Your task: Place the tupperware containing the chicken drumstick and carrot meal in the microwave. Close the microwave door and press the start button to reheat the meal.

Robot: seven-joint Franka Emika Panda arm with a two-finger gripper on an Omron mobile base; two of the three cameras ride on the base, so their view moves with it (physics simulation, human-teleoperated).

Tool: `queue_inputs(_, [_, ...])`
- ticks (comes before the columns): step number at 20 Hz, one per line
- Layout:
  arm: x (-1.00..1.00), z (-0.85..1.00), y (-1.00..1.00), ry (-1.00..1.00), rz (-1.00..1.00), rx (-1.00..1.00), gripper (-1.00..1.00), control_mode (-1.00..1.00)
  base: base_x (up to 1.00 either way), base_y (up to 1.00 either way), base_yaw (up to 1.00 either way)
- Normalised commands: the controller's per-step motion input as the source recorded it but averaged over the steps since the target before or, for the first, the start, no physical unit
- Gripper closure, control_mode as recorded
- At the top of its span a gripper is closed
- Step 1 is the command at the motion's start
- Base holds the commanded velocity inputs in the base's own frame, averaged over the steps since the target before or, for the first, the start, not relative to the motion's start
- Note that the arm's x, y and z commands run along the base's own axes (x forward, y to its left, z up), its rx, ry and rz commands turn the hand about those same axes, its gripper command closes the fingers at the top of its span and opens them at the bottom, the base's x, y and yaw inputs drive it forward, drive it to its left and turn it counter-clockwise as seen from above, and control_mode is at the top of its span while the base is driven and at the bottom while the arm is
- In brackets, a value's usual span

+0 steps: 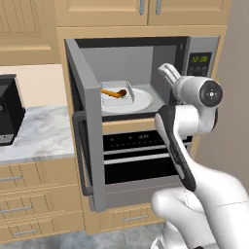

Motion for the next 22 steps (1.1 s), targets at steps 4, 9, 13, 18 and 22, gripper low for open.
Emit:
queue_inputs(4, [-1.00, 0.28, -0.23, 0.20, 0.00, 0.00, -1.00, -1.00, 0.00, 0.00, 0.00])
queue_inputs(9, [-1.00, -0.03, -0.15, 0.18, 0.00, 0.00, -1.00, -1.00, 0.00, 0.00, 0.00])
queue_inputs(13, [-1.00, -0.34, 0.00, 0.12, 0.00, -0.06, -1.00, -1.00, 0.00, 0.00, 0.00])
queue_inputs(18, [-1.00, -0.11, 0.00, 0.01, 0.01, -0.02, -1.00, -1.00, 0.00, 0.00, 0.00])
queue_inputs(22, [-0.90, 0.00, 0.00, -0.06, 0.06, 0.00, -1.00, -1.00, 0.00, 0.00, 0.00])
